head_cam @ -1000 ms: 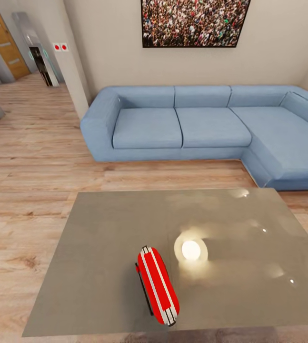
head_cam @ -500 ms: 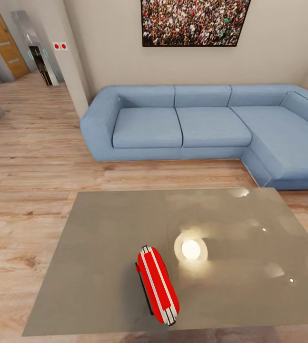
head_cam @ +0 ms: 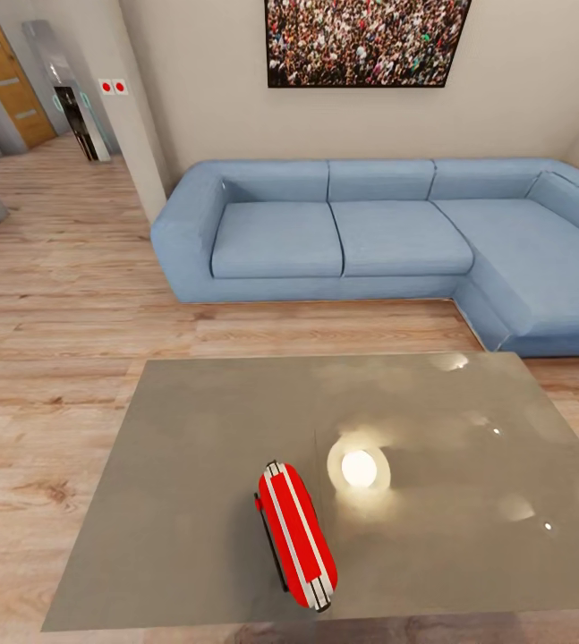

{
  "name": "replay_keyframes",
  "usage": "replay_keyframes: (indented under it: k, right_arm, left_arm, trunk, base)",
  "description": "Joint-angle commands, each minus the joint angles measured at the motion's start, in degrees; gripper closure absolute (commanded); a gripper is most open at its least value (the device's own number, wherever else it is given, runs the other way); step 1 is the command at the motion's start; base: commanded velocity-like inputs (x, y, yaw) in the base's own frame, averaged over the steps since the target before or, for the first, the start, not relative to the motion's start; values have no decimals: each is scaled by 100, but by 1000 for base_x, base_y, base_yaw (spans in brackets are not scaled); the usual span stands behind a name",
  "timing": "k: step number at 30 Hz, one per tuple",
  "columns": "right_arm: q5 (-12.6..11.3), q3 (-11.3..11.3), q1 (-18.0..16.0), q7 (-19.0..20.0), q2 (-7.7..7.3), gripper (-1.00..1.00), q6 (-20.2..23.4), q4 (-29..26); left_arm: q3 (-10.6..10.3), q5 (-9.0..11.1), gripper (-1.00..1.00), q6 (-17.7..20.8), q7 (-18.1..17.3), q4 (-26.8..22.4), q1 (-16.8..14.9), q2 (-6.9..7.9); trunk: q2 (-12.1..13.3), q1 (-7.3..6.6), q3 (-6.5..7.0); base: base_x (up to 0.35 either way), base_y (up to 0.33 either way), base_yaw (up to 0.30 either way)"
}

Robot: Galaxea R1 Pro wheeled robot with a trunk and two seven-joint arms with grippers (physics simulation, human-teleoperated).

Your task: Turn on the radio receiver that's on the table in the living room.

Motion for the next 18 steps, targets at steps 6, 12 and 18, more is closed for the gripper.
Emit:
replay_keyframes:
  k: [6,12,18]
  right_arm:
    - [25,9,0,-60,-10,-100,-25,-77]
    - [19,13,5,-20,-110,-100,453,-2144]
    - [19,-27,16,4,-433,-100,1555,-3733]
  left_arm:
    - [-28,0,-100,-38,-3,-223,0,-39]
    - [-31,137,-100,108,-33,-1606,0,16]
    - [-47,604,-100,1205,-279,-3414,0,184]
  trunk:
    - [0,0,0]
    - [0,0,0]
    - [0,0,0]
  base:
    - [0,0,0]
    - [0,0,0]
    - [0,0,0]
